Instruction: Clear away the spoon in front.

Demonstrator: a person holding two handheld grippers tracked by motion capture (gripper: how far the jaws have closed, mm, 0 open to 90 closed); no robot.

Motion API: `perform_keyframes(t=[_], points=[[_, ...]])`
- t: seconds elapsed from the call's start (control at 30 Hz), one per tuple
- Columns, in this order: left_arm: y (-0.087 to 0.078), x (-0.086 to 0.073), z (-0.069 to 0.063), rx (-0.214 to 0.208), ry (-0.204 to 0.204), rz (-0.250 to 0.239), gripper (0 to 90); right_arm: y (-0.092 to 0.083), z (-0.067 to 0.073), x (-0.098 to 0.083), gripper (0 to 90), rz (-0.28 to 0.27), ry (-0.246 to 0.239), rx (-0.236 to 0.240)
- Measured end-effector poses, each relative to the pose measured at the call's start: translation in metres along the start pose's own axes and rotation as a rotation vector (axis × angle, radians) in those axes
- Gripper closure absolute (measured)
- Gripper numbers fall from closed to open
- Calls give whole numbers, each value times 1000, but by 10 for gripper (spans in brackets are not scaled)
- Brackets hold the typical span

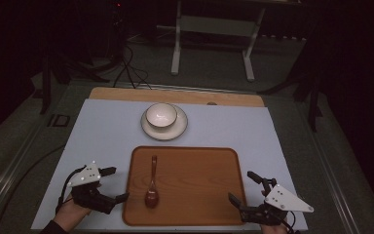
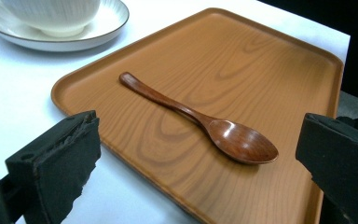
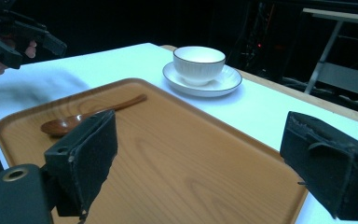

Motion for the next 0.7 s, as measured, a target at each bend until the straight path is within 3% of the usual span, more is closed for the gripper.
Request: perform_keyframes(t=[0.23,0.7], points=[[-2,2,4,8,-20,-41,0,4,0,-4,110,22,0,5],[-4,-1,10,25,-13,-55,0,7,0,-6,110,35,-7,0]])
Point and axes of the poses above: each handheld gripper's, and its own axes: y roughly forward along the jaws, x roughly out of its top, z roughly to its left, the point moved 6 cm from there along y, roughly forward along the jaws, and after that the axes turned 12 degrees about -x, right-handed, at the moved point
